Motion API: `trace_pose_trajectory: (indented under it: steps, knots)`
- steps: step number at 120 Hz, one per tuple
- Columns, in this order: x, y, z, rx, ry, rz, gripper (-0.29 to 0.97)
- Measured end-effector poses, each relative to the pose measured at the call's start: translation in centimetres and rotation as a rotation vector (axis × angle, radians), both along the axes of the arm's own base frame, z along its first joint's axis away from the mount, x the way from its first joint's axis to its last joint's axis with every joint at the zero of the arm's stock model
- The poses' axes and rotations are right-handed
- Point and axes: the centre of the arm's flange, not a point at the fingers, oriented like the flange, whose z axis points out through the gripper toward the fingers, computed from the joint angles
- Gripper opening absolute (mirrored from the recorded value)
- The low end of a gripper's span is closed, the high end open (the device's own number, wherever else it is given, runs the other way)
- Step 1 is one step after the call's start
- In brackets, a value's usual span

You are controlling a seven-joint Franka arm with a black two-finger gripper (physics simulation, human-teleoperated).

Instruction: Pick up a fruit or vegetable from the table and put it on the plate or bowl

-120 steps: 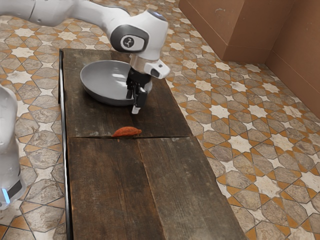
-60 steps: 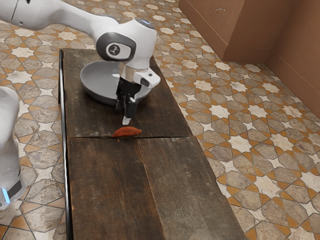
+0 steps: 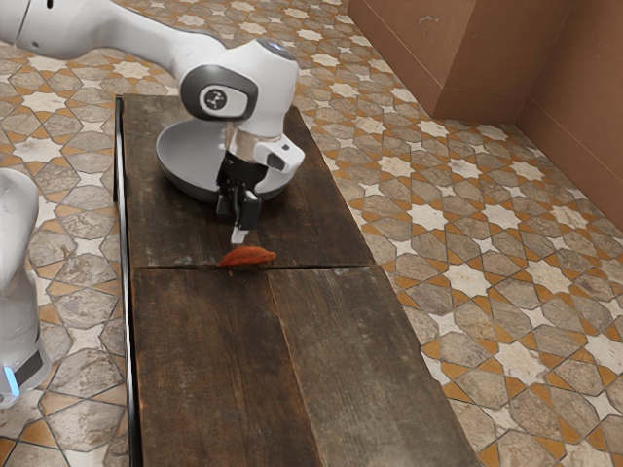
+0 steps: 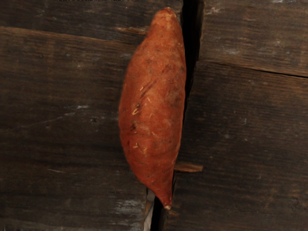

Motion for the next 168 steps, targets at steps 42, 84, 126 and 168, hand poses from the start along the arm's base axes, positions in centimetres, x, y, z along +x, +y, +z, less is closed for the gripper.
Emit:
trace_pose_trajectory:
  steps: [42, 84, 126, 168]
  knots:
    - [0.6, 2.1, -1.4, 0.024, 0.024, 0.036, 0.68]
    - [2.5, 0.4, -4.2, 0.033, 0.052, 0.015, 0.68]
    - [3.3, 0.0, -5.1, 0.030, 0.043, 0.018, 0.66]
    - [4.1, -0.3, -6.8, 0.028, 0.058, 0.025, 0.47]
